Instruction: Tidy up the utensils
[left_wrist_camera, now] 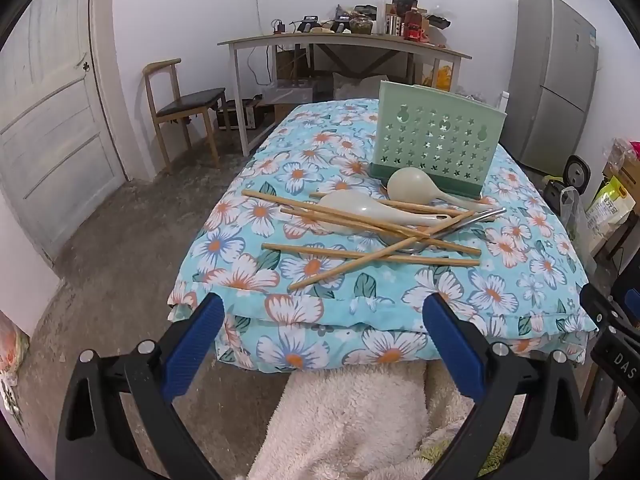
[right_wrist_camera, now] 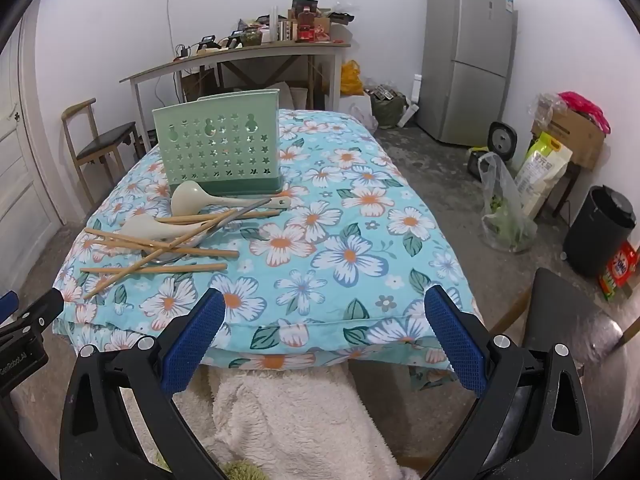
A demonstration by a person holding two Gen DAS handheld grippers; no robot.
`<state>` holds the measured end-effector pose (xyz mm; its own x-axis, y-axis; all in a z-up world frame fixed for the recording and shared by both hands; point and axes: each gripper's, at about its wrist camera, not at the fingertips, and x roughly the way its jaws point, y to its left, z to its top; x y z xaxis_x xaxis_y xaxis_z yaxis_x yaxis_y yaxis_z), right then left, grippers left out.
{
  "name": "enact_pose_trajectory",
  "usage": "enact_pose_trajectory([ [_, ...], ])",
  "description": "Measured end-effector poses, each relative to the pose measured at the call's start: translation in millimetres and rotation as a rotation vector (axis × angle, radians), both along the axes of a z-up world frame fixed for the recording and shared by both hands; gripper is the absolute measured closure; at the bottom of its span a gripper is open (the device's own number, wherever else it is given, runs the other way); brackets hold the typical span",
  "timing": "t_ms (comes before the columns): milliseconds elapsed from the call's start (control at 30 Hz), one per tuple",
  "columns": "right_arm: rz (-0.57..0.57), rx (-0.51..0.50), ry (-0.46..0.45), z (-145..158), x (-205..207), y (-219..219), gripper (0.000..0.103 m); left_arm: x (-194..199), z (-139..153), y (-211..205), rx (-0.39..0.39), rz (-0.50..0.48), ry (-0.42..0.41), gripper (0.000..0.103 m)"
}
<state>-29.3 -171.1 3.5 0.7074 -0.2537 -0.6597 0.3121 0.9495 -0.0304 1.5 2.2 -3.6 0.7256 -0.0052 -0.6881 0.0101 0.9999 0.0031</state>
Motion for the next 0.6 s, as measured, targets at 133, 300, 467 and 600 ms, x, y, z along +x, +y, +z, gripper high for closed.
enact_pose_trajectory([
  [133,0.001,0.0,-0.001,0.1,-0.2,0.5,0.008,0.4,0.0,0.4,-0.002,0.0,0.002,0.005],
  [300,0.001,0.0,-0.001,0.1,-0.4,1.0,0.008,-0.2,-1.7,2.0,-0.003,0.001,0.004,0.005],
  [467,0.0,-0.001,0.0,-0.1,-0.4,0.8,0.008,-0.3,-2.1,2.6,-0.004,0.002,0.005,0.005],
  [600,0.0,-0.001,0.0,-0.4,-0.3,0.5,0.008,0.0,-2.3,4.1,-0.005,0.002,0.005,0.005],
])
